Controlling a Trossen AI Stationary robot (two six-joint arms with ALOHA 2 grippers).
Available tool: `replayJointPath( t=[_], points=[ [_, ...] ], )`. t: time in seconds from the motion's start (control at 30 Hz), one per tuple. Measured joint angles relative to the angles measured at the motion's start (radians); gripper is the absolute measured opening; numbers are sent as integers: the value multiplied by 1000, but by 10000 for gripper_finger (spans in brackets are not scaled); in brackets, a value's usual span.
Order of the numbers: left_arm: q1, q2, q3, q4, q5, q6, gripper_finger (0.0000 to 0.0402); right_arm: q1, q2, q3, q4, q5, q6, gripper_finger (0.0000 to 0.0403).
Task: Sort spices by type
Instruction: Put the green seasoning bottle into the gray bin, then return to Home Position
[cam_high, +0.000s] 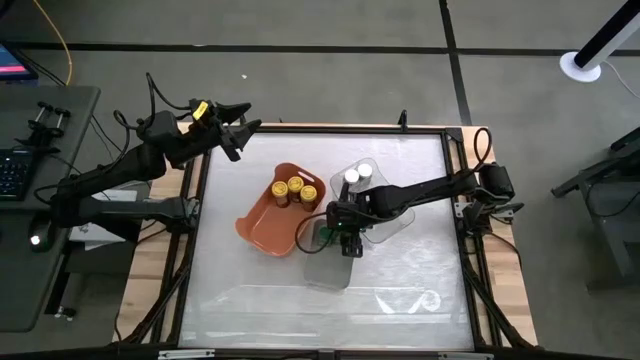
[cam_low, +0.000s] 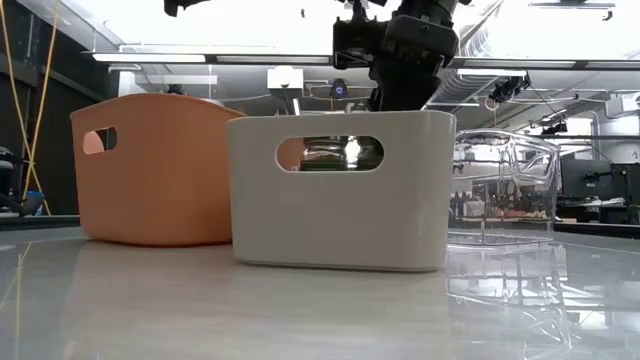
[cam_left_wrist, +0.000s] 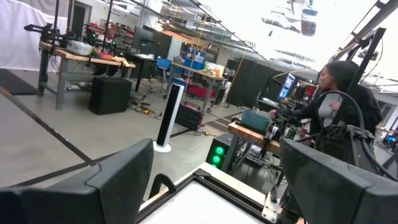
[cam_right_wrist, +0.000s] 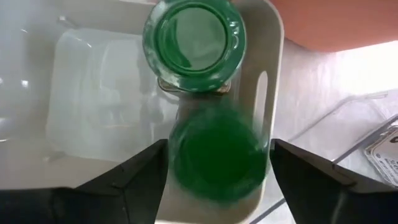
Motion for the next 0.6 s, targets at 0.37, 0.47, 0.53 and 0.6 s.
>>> replayJointPath(
  t=[0.37, 0.47, 0.53, 0.6],
  points=[
    [0, 0, 0, 0, 0, 5, 332, 0, 0, 46, -60, 0, -7, 278],
    [0, -6, 0, -2, 0, 29, 332, 0, 0, 131, -222, -2, -72, 278],
    [0, -17, 0, -2, 0, 32, 332, 0, 0, 191, -321, -2, -123, 278],
    [0, -29, 0, -2, 1, 26, 332, -5, -6, 238, -382, -2, -153, 278]
  ],
)
